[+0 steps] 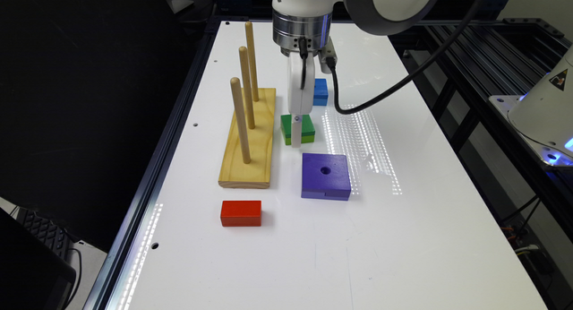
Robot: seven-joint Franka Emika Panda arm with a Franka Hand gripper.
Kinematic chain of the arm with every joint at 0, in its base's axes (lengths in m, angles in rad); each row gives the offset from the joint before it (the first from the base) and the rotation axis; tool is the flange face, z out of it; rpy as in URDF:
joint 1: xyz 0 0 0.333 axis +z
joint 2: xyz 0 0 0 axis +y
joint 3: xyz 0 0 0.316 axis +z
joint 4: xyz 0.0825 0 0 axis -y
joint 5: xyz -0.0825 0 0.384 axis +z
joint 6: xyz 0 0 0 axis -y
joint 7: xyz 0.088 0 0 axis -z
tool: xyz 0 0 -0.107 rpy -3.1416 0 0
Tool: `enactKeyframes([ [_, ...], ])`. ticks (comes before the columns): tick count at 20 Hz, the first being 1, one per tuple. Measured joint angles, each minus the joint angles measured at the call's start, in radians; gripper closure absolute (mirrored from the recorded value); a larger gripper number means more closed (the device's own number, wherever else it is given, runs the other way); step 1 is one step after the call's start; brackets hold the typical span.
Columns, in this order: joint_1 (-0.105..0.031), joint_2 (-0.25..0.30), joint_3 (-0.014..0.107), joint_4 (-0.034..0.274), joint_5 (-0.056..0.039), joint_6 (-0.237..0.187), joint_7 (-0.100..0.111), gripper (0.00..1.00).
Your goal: Pick up green block.
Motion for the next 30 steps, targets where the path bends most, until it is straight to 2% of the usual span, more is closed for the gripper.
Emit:
enactKeyframes([
  [6,0.0,0.029,0.0,0.001,-0.0003,0.029,0.0,0.0],
  [22,0.001,0.039,0.001,0.015,-0.0006,0.031,0.0,0.0],
  [23,0.0,0.038,0.001,0.015,-0.0006,0.031,0.0,1.0],
  [30,0.0,0.038,0.001,0.015,-0.0006,0.031,0.0,1.0],
])
